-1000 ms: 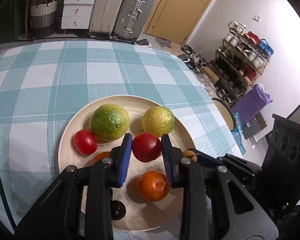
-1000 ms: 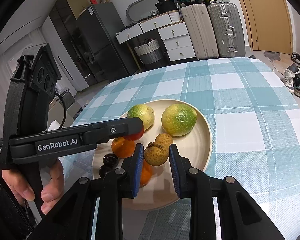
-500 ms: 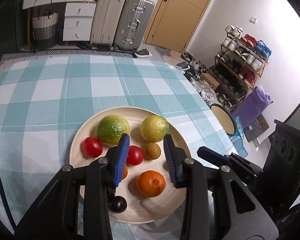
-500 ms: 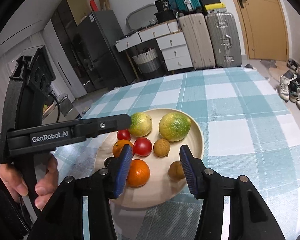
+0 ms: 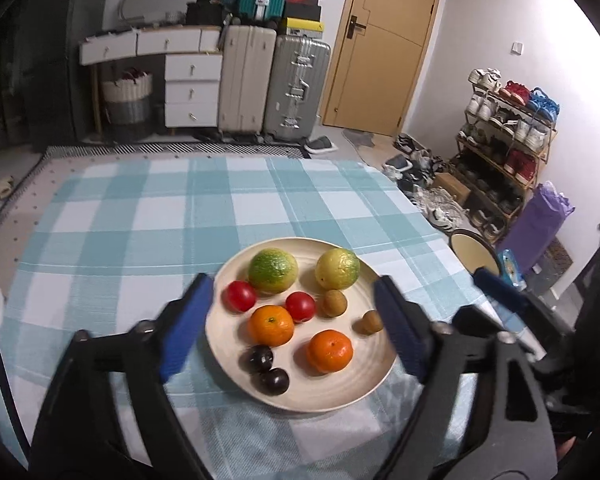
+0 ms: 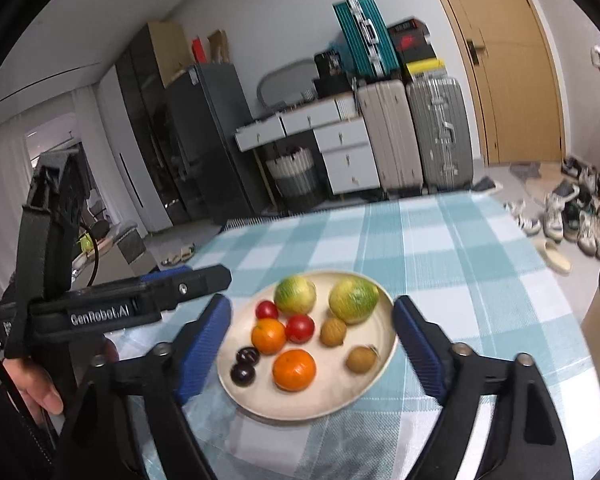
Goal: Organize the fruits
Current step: 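Withdraw both grippers back from the plate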
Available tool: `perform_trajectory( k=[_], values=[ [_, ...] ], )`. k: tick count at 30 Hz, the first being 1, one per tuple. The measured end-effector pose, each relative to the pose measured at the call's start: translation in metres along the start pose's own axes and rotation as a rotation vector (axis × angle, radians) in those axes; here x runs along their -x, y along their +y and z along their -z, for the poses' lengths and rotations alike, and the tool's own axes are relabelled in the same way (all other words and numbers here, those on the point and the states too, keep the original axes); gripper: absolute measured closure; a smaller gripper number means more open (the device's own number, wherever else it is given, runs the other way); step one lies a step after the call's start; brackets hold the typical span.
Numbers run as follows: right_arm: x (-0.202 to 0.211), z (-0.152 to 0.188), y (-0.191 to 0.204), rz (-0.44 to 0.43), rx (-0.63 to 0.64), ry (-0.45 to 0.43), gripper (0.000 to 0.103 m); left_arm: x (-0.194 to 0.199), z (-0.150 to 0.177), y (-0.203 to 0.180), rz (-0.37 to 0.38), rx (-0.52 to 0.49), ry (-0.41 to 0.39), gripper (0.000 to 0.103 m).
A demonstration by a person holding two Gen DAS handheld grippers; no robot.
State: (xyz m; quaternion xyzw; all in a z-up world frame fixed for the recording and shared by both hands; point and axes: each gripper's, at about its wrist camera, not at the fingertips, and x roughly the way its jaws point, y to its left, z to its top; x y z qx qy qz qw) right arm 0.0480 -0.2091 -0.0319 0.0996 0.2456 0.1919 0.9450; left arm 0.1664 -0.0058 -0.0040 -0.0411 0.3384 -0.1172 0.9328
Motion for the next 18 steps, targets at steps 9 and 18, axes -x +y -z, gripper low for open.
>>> perform_trajectory(
  k=[9,18],
  values=[
    [0.029,-0.004,0.031,0.078,0.111,-0.1,0.0,0.061,0.01,-0.006,-0.078,-0.027,-0.124,0.001],
    [0.05,0.0,0.044,0.081,0.123,-0.148,0.0,0.097,0.032,0.0,-0.161,-0.021,-0.199,0.001]
  ],
)
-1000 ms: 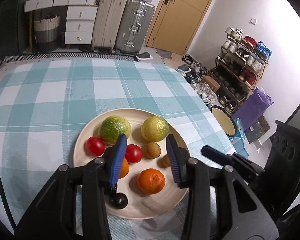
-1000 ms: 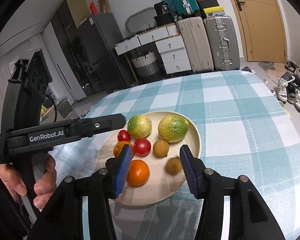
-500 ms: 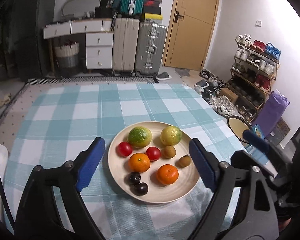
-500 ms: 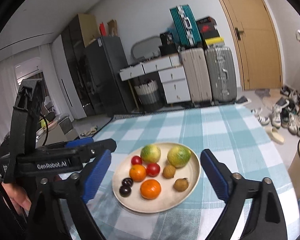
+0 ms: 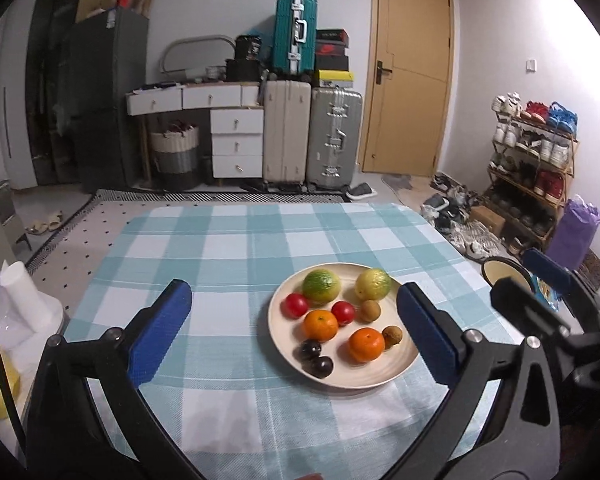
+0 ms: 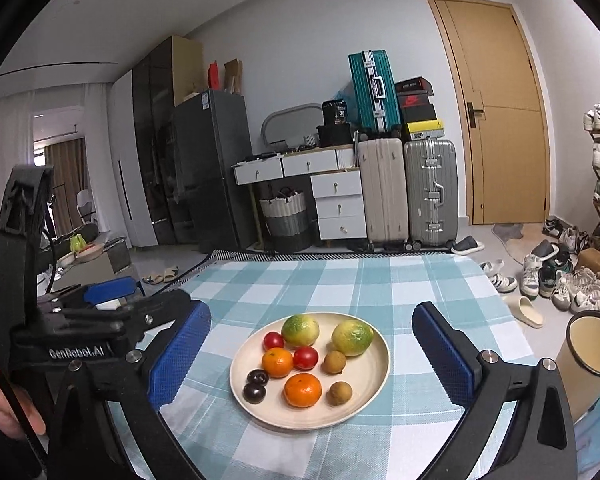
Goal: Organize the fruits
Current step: 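Withdraw both grippers back from the plate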
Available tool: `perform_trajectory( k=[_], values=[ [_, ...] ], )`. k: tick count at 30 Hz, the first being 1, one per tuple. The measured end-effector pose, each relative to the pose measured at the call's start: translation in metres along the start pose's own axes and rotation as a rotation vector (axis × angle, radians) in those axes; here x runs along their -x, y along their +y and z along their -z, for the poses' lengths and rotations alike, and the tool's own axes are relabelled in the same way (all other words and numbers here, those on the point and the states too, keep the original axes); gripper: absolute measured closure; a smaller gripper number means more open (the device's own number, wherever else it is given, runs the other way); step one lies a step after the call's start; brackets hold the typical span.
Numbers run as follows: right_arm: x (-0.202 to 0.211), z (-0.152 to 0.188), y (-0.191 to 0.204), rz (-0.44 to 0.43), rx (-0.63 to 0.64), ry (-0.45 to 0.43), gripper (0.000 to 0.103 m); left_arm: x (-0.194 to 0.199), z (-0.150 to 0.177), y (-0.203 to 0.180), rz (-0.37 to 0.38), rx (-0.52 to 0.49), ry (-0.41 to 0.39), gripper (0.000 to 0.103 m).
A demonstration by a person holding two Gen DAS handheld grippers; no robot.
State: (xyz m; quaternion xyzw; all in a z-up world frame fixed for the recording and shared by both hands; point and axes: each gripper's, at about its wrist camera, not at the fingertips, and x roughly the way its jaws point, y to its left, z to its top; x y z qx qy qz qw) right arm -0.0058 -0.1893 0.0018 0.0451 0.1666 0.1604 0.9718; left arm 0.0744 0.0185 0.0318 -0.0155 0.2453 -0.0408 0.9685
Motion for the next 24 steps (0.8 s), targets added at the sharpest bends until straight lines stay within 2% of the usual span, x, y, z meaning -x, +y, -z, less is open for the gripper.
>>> perform_trajectory(
  k=[6,15,24],
  values=[
    [0.01,0.005,0.008,0.0,0.025,-0.034,0.0,0.023,0.014,0.01,-0.073,0.016,-0.092,0.001],
    [0.015,0.023,0.007,0.008,0.029,-0.066,0.0,0.03,0.044,0.018,-0.126,0.007,-0.143,0.001],
    [0.009,0.048,0.005,0.035,0.075,-0.045,0.0,0.008,0.077,0.024,-0.126,0.024,-0.133,0.001]
  ],
)
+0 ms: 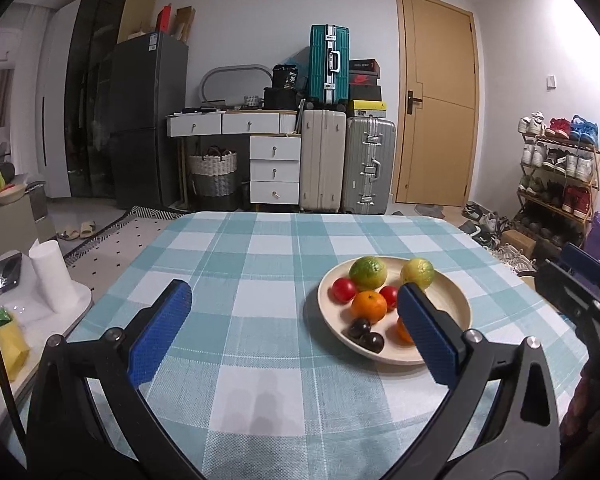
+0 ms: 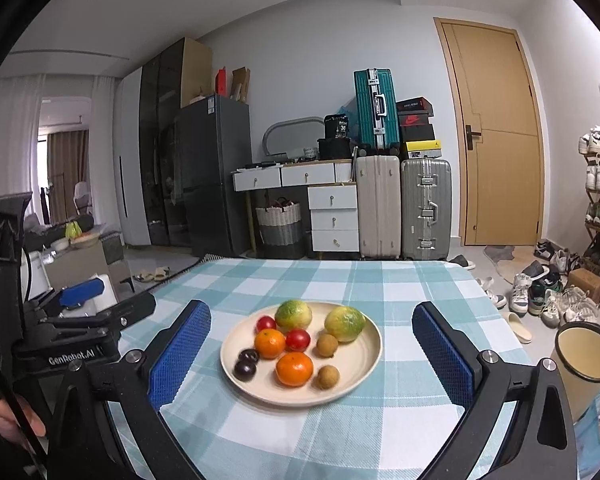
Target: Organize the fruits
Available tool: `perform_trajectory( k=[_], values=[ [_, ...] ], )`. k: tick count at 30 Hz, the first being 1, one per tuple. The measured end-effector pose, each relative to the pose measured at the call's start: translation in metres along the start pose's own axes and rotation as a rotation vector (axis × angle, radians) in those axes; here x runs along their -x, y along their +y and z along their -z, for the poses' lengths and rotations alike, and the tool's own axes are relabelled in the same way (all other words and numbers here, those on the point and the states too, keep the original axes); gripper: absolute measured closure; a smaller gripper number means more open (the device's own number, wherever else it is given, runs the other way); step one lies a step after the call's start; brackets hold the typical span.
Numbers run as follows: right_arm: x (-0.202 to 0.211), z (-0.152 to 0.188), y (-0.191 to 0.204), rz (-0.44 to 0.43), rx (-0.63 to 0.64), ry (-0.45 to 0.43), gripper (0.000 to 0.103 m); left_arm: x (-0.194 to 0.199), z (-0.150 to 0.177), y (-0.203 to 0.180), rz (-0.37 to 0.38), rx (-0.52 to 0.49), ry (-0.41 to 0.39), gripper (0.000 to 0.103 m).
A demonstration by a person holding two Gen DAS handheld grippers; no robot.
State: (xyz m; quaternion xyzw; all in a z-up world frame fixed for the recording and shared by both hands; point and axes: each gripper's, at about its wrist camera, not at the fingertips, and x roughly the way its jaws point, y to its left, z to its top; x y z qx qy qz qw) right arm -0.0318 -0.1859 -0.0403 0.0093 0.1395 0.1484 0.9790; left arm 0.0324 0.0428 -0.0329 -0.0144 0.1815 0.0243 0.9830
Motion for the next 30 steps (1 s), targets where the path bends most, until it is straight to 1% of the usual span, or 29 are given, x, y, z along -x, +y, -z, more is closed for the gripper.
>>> perform_trajectory(
  k=[6,11,15,19,22,29,30],
  values=[
    [-0.008,0.015,0.0,0.002,0.037,0.015,0.0,-0.012,0.013,0.0,0.007,-0.024,0.003,0.001],
    [-0.009,0.02,0.003,-0.008,0.048,0.003,0.0,-0.015,0.02,-0.002,0.015,-0.028,-0.001,0.001],
    [-0.012,0.02,0.005,-0.014,0.056,0.016,0.0,-0.013,0.021,-0.002,0.034,-0.025,-0.033,0.001],
    [-0.02,0.02,0.006,-0.002,0.063,0.045,0.0,-0.014,0.021,-0.004,0.039,-0.036,-0.028,0.001],
    [-0.018,0.02,0.004,0.001,0.06,0.039,0.0,-0.013,0.021,-0.007,0.04,-0.052,-0.046,0.001],
    [-0.022,0.02,0.005,0.001,0.061,0.049,0.0,-0.02,0.022,-0.005,0.044,-0.048,-0.044,0.001],
    [-0.022,0.02,0.005,0.001,0.062,0.049,0.0,-0.016,0.022,-0.006,0.044,-0.047,-0.046,0.001]
  ],
)
